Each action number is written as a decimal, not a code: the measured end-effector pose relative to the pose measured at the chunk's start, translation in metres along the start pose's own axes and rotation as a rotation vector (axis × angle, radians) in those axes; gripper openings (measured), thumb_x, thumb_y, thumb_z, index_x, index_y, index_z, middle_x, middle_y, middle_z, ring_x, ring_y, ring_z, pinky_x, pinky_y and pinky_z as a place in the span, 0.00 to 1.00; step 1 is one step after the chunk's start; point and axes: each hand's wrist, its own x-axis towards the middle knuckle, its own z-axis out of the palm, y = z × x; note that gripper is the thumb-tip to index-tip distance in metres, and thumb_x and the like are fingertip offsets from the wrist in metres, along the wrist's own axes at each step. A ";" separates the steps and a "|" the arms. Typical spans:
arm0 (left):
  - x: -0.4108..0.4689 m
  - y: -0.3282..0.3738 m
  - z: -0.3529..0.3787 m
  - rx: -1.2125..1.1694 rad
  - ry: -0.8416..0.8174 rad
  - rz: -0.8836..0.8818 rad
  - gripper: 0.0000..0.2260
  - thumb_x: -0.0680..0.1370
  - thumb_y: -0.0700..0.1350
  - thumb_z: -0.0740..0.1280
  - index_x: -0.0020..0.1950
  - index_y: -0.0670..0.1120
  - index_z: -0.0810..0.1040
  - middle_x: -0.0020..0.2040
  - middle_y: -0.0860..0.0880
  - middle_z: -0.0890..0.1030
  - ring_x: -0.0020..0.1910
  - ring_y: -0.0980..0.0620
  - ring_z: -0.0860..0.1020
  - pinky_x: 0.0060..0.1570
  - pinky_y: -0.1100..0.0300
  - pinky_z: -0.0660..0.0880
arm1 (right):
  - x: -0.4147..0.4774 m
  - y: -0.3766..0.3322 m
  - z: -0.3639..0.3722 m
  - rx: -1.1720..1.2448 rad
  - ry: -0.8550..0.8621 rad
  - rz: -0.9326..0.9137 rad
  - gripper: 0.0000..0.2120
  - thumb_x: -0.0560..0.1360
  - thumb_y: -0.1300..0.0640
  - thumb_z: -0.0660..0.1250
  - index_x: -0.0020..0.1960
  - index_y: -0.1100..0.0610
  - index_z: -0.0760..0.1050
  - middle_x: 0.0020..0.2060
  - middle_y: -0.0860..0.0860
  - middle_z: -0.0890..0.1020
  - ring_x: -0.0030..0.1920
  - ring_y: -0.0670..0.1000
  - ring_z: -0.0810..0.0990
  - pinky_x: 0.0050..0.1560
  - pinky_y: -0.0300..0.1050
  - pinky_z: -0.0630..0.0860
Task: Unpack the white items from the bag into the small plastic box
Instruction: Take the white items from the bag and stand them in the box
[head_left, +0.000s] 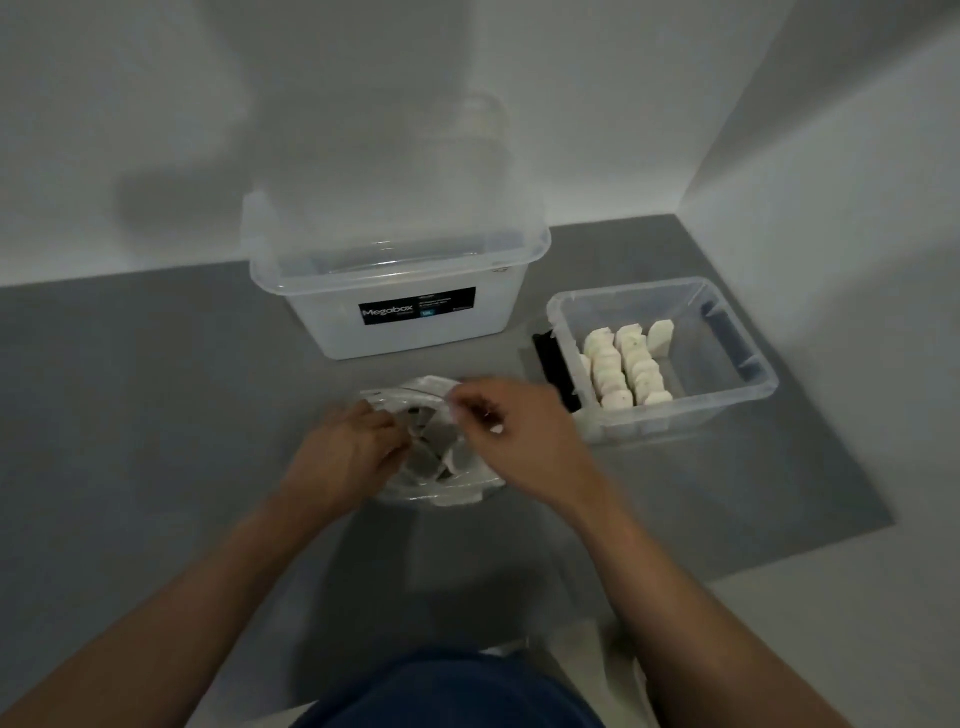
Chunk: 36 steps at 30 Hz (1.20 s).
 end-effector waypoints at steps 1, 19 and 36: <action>-0.001 -0.004 0.003 0.043 -0.050 0.038 0.15 0.75 0.55 0.58 0.44 0.51 0.83 0.41 0.54 0.81 0.42 0.46 0.77 0.41 0.54 0.76 | 0.001 0.003 0.019 -0.098 -0.135 0.005 0.08 0.78 0.56 0.68 0.54 0.50 0.84 0.47 0.46 0.86 0.46 0.44 0.83 0.51 0.38 0.78; 0.013 -0.013 0.014 -0.034 -0.156 -0.073 0.10 0.75 0.54 0.66 0.52 0.51 0.80 0.50 0.49 0.80 0.51 0.47 0.73 0.46 0.54 0.69 | 0.019 0.032 0.078 -0.747 -0.289 0.268 0.11 0.79 0.52 0.64 0.57 0.41 0.81 0.62 0.46 0.74 0.53 0.59 0.81 0.52 0.56 0.79; 0.008 -0.003 0.037 -0.221 -0.009 -0.279 0.08 0.72 0.55 0.67 0.44 0.52 0.81 0.45 0.53 0.80 0.45 0.50 0.71 0.48 0.55 0.73 | 0.023 0.031 0.080 -0.578 -0.316 0.397 0.16 0.76 0.50 0.68 0.64 0.44 0.79 0.65 0.48 0.75 0.62 0.55 0.78 0.57 0.53 0.77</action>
